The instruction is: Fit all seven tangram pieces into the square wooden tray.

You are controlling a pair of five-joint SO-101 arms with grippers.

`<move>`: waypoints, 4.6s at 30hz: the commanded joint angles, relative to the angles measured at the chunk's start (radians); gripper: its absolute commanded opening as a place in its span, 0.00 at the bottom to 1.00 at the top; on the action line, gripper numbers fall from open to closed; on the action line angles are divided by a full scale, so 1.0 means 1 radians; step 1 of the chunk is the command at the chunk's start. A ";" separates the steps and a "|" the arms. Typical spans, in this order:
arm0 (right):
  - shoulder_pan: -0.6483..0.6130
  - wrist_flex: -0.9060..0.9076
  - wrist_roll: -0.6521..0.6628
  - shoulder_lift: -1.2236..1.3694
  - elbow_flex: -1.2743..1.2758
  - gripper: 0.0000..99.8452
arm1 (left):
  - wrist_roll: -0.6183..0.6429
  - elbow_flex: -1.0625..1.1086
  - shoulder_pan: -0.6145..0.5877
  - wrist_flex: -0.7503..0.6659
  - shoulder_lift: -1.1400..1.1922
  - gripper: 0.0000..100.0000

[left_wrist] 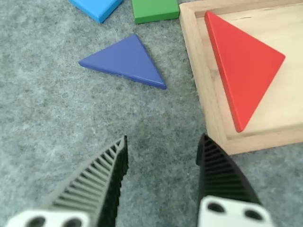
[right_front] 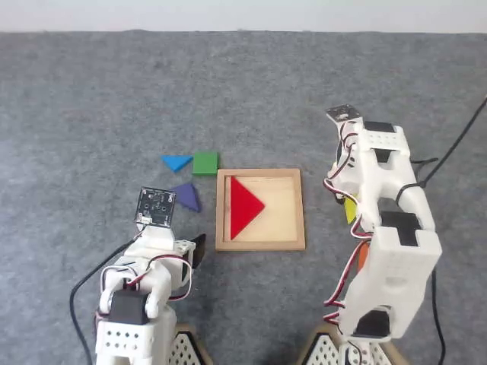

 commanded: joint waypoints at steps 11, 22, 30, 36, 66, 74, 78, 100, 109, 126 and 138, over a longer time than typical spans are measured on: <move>0.005 0.039 -0.014 -0.015 -0.008 0.23 | -0.006 -0.007 -0.006 0.005 -0.020 0.24; -0.002 0.143 -0.015 -0.205 -0.003 0.23 | -0.006 -0.007 -0.006 0.005 -0.020 0.24; -0.104 0.157 -0.043 -0.259 -0.005 0.23 | -0.006 -0.007 -0.006 0.005 -0.020 0.24; -0.242 0.157 -0.081 -0.303 -0.008 0.23 | -0.006 -0.007 -0.006 0.005 -0.020 0.24; -0.437 0.140 -0.078 -0.302 -0.074 0.23 | -0.006 -0.007 -0.006 0.005 -0.020 0.24; -0.437 0.148 -0.086 -0.302 -0.071 0.23 | -0.006 -0.007 -0.006 0.005 -0.020 0.24; -0.444 0.142 -0.075 -0.302 -0.049 0.23 | -0.006 -0.007 -0.006 0.005 -0.020 0.24; -0.542 0.139 0.356 -0.312 0.094 0.23 | -0.006 -0.007 -0.006 0.005 -0.020 0.24; -0.628 0.077 0.563 -0.305 0.166 0.23 | -0.006 -0.007 -0.005 0.005 -0.020 0.24; -0.670 0.021 0.666 -0.343 0.313 0.23 | -0.006 -0.007 -0.006 0.005 -0.020 0.24; -0.684 0.081 0.661 -0.455 0.344 0.24 | -0.006 -0.007 -0.006 0.005 -0.020 0.24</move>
